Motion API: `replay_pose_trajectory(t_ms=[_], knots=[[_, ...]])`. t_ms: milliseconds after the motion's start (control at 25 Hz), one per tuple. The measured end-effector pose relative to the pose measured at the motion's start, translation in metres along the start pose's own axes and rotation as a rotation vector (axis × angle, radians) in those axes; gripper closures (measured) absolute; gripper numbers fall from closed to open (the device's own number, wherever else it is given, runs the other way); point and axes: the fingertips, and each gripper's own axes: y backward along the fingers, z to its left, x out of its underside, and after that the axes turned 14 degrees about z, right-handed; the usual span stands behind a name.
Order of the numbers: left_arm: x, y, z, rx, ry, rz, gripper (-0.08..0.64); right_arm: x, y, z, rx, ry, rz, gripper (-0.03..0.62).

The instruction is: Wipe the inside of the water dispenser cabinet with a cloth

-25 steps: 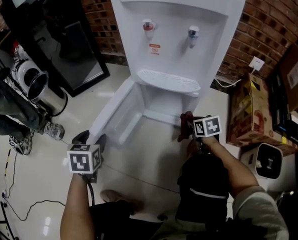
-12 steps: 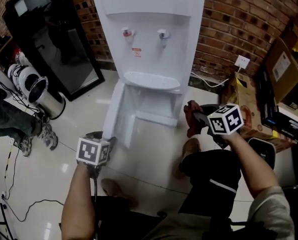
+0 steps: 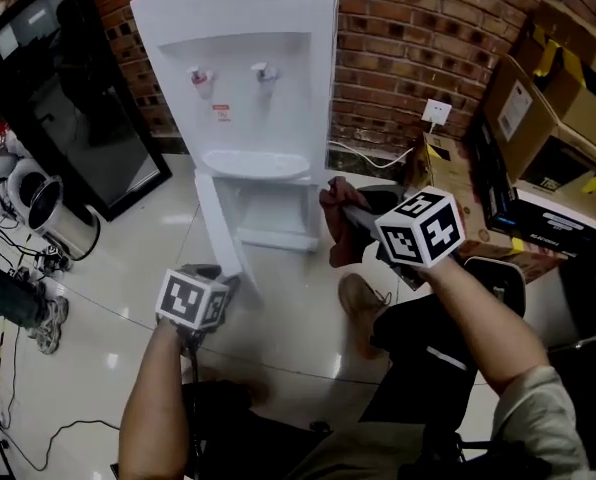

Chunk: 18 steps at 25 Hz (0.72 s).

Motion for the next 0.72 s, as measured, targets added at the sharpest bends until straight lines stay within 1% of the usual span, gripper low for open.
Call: replay_pose_trajectory(t_ms=[40, 80, 120, 200, 240, 360, 400, 520, 600, 720], knots=[[-0.007, -0.005, -0.009, 0.008, -0.032, 0.007, 0.394, -0.002, 0.004, -0.004, 0.01, -0.021, -0.017, 0.492], [-0.012, -0.009, -0.016, 0.0, -0.066, 0.022, 0.397, -0.003, 0.007, -0.007, 0.015, -0.043, -0.031, 0.492], [-0.015, -0.013, -0.02, -0.02, -0.099, 0.041, 0.409, -0.003, 0.008, -0.011, 0.021, -0.063, -0.042, 0.492], [-0.024, -0.022, -0.026, -0.068, -0.153, 0.06, 0.453, 0.0, 0.009, -0.022, 0.041, -0.099, -0.059, 0.492], [-0.032, -0.026, -0.03, -0.082, -0.172, 0.055, 0.471, 0.003, 0.01, -0.029, 0.052, -0.119, -0.069, 0.492], [-0.061, -0.037, -0.044, -0.091, -0.215, 0.019, 0.476, 0.008, 0.011, -0.048, 0.07, -0.176, -0.095, 0.491], [-0.069, -0.04, -0.047, -0.102, -0.232, 0.009, 0.48, 0.009, 0.009, -0.051, 0.076, -0.177, -0.096, 0.492], [-0.094, -0.051, -0.054, -0.13, -0.274, -0.029, 0.502, 0.012, 0.002, -0.055, 0.1, -0.14, -0.088, 0.491], [-0.111, -0.061, -0.058, -0.133, -0.275, -0.048, 0.554, 0.013, -0.001, -0.058, 0.106, -0.119, -0.084, 0.491], [-0.141, -0.075, -0.062, -0.149, -0.282, -0.072, 0.558, 0.015, -0.004, -0.062, 0.11, -0.084, -0.073, 0.491]])
